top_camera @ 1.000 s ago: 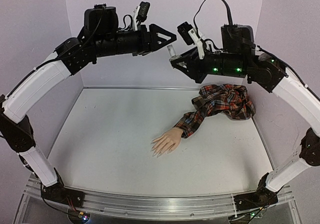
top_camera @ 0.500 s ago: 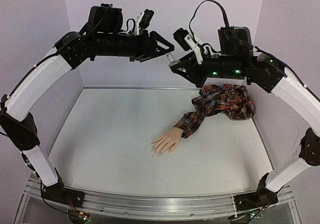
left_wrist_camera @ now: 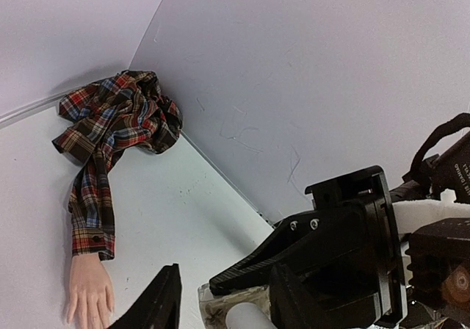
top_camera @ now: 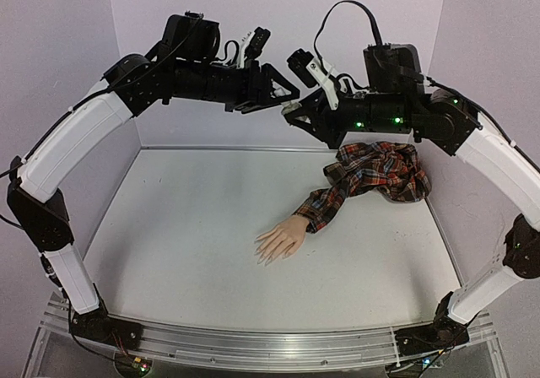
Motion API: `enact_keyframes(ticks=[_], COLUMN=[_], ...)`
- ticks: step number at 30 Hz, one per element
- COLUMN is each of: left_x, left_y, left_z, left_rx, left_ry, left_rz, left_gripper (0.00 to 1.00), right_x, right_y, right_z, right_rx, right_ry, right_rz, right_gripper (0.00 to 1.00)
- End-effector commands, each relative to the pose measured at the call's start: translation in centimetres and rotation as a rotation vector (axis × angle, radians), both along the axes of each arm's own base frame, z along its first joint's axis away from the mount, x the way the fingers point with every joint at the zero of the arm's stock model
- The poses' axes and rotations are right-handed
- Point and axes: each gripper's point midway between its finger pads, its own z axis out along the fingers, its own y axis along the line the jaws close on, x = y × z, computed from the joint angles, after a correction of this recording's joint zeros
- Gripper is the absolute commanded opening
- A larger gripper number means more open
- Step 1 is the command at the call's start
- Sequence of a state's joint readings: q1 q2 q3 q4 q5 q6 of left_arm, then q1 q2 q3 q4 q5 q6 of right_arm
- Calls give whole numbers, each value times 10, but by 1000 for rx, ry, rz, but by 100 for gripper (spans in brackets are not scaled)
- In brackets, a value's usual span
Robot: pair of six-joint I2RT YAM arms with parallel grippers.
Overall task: Paint the nails
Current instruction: Screw the nail polish bottle cap onto the nail polish bottle.
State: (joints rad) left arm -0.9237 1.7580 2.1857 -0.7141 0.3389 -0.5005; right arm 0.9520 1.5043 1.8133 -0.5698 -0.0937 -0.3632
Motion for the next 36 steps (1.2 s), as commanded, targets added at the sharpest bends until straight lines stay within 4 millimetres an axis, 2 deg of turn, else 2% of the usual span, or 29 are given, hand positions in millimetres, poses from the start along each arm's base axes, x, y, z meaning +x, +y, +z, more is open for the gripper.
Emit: enact_keyframes(ticks=[1, 5, 13, 16, 21, 27, 36], left_x=[-9, -10, -12, -12, -14, -18, -20], left_y=[10, 15, 13, 14, 15, 21, 23], left_z=[23, 27, 25, 25, 30, 38, 31], left_rx=[-41, -50, -49, -49, -66, -88, -79], left_ry=[-47, -60, -49, -50, -59, -77, -58], left_rz=[-3, 8, -6, -1, -7, -3, -5], left_gripper=[46, 47, 40, 41, 59, 63, 45], right_x=[-1, -2, -2, -1, -1, 0, 1], right_y=[0, 0, 1, 1, 1, 2, 0], right_z=[21, 22, 24, 23, 21, 18, 23], right_rx=[38, 40, 40, 35, 29, 23, 35], right_ry=[-41, -41, -42, -41, -39, -36, -37], right_rz=[-2, 0, -1, -4, -6, -11, -24], right_gripper=[0, 0, 0, 0, 0, 0, 0])
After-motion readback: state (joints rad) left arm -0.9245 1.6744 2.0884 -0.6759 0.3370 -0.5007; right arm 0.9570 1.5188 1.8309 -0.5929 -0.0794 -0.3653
